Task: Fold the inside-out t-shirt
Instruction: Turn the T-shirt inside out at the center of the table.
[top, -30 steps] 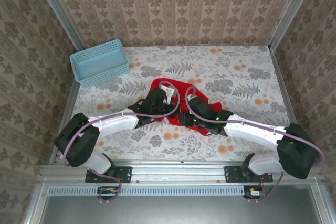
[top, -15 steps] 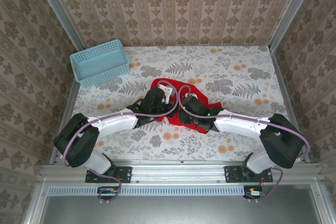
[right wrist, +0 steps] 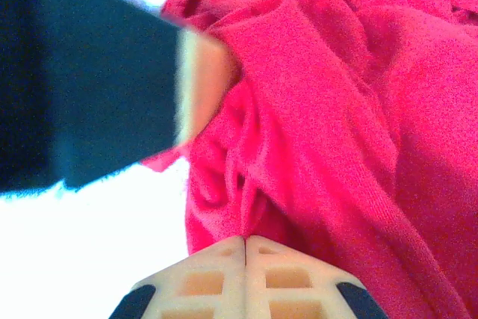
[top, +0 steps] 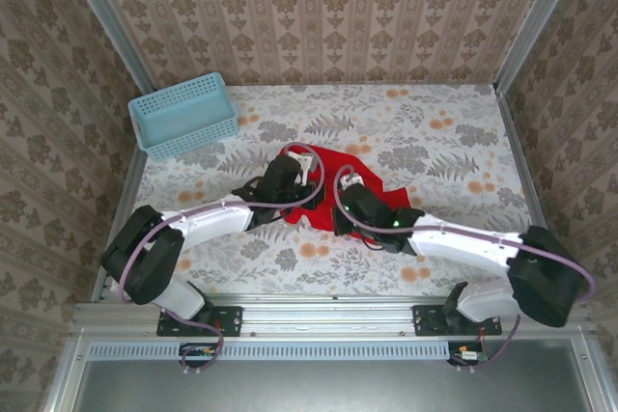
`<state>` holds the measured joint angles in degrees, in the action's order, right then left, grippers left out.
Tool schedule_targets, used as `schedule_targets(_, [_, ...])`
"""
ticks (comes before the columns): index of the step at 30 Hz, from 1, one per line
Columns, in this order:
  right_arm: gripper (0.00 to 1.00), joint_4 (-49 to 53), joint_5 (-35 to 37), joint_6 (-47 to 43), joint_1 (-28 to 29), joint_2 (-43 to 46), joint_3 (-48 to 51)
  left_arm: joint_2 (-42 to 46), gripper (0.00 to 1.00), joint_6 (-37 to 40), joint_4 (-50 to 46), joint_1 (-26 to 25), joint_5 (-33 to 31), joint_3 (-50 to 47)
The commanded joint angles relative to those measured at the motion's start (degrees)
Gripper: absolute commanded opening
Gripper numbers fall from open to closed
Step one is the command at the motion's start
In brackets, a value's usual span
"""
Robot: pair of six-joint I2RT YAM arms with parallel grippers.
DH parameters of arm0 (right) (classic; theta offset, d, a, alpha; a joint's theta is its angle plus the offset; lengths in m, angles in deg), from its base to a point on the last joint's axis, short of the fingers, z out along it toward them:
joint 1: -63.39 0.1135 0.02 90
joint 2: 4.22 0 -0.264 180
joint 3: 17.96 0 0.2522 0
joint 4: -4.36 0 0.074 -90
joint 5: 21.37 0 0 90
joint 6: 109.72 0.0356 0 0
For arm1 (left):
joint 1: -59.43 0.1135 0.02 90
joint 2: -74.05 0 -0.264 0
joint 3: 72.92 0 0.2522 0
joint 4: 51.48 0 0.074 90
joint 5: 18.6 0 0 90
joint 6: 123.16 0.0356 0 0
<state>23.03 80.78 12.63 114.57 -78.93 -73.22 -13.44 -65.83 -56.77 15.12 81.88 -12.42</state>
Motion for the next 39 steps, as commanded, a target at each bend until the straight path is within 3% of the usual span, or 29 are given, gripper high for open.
schedule_targets(1, [0.0, -1.73, 3.06, -2.44, 3.21, 6.02, 4.66, -2.6, 0.0, -2.52, -3.79, 1.69, -0.84, 3.17])
schedule_targets(10, [0.01, 2.63, 5.46, 2.39, 5.6, 15.43, 13.11, -5.48, 0.0, -2.63, -2.19, 0.84, 2.48, 3.46])
schedule_targets(15, [0.25, 5.86, 2.7, 3.88, 3.78, 15.33, 8.84, -2.16, 0.0, -0.7, 1.71, -2.39, 3.93, 0.28])
schedule_targets(18, [0.3, 6.52, -0.37, 5.13, 1.35, 14.03, 5.77, 0.12, 0.0, -0.56, 4.22, -4.36, 3.88, -2.05])
schedule_targets(28, [0.31, 4.42, -6.65, 6.16, -2.92, 4.15, 1.25, 3.11, 0.0, -0.93, 5.59, -5.71, 2.35, -5.19])
schedule_targets(36, [0.34, 6.01, -1.0, 8.24, -3.21, 0.67, 0.61, 3.08, 0.0, -0.91, 5.86, -5.74, 2.26, -5.08])
schedule_targets(39, [0.29, 7.8, 1.16, 8.38, -3.32, -0.46, -0.45, 3.09, 0.0, -0.82, 5.89, -5.82, 2.18, -5.1])
